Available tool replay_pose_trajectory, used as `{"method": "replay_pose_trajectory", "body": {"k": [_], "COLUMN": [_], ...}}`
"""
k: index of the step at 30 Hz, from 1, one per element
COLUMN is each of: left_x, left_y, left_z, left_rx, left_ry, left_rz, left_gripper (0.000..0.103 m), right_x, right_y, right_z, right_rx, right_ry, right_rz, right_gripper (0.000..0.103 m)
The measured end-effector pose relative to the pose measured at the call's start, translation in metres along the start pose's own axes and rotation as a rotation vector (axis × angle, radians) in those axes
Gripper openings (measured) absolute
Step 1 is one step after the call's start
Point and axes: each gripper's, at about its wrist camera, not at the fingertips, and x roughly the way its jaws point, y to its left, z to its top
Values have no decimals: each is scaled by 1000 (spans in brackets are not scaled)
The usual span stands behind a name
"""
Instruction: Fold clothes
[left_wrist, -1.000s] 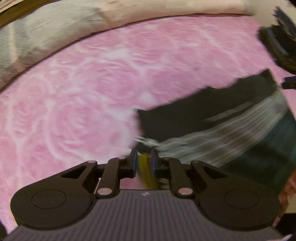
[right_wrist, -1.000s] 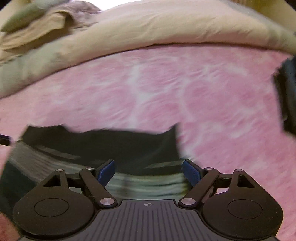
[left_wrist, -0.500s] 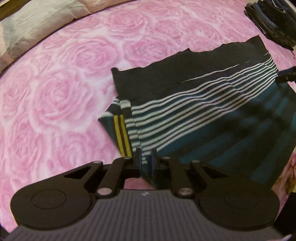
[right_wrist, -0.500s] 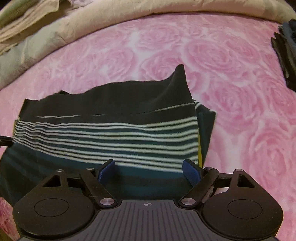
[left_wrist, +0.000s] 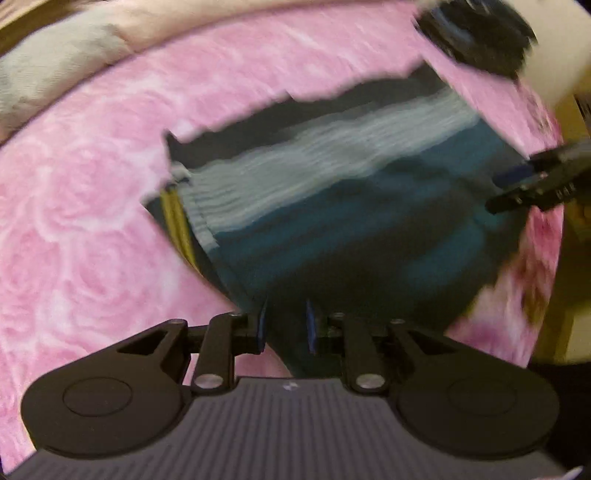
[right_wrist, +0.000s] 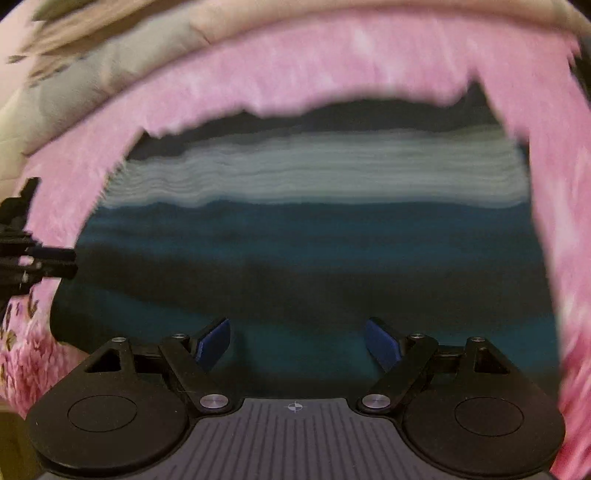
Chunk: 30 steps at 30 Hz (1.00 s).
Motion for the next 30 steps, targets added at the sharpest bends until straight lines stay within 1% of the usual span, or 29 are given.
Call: {"method": "replay_pose_trajectory", "body": {"k": [1, 2, 4, 5, 7, 9, 12, 14, 17, 18, 19, 22, 23, 25, 26, 28, 30], "left_x": [6, 8, 3, -3, -18, -30, -32, -30, -18, -10, 2, 32, 34, 31, 26, 16, 16], "left_y": [-3, -5, -3, -2, -4, -5, -10, -14, -23, -25, -27, -31, -34, -42, -45, -51, -61], "left_z": [-6, -12, -21, -25, -30, -29, -14, -3, 17, 24, 29, 34, 36, 43, 47, 59, 77], "left_rx": [27, 49, 66, 77, 122, 154, 182, 206, 243, 240, 230, 230, 245, 274, 278, 280, 283], "left_ry": [24, 36, 42, 30, -5, -43, -83, -105, -127, -122, -99, -13, 3, 29, 29, 20, 6], "left_rz": [8, 9, 3, 5, 29, 34, 10, -5, -21, -26, -32, -17, -5, 20, 25, 30, 22], "left_gripper": [16, 16, 16, 17, 16, 16, 16, 16, 17, 17, 19, 21, 22, 21, 21, 21, 21], "right_x": [8, 11, 7, 5, -4, -10, -15, -20, -31, -34, -36, -31, -29, -36, -43, -55, -67], "right_y": [1, 2, 12, 17, 29, 44, 63, 60, 39, 27, 15, -50, -72, -110, -113, -108, -108], "right_z": [-7, -12, -16, -18, -22, -26, -30, -27, -17, -14, -11, -14, -16, -22, -20, -9, 4], "right_rx": [43, 82, 82, 81, 66, 45, 36, 70, 131, 142, 154, 258, 293, 388, 373, 301, 296], "right_ry": [28, 33, 22, 16, -14, -44, -80, -108, -167, -187, -205, -165, -151, -138, -144, -154, -226], "right_rz": [-16, -38, -64, -76, -69, -50, -41, -54, -78, -104, -130, -236, -269, -184, -184, -241, -143], "right_gripper": [83, 83, 83, 83, 83, 83, 83, 83, 83, 83, 83, 83, 83, 82, 83, 83, 83]}}
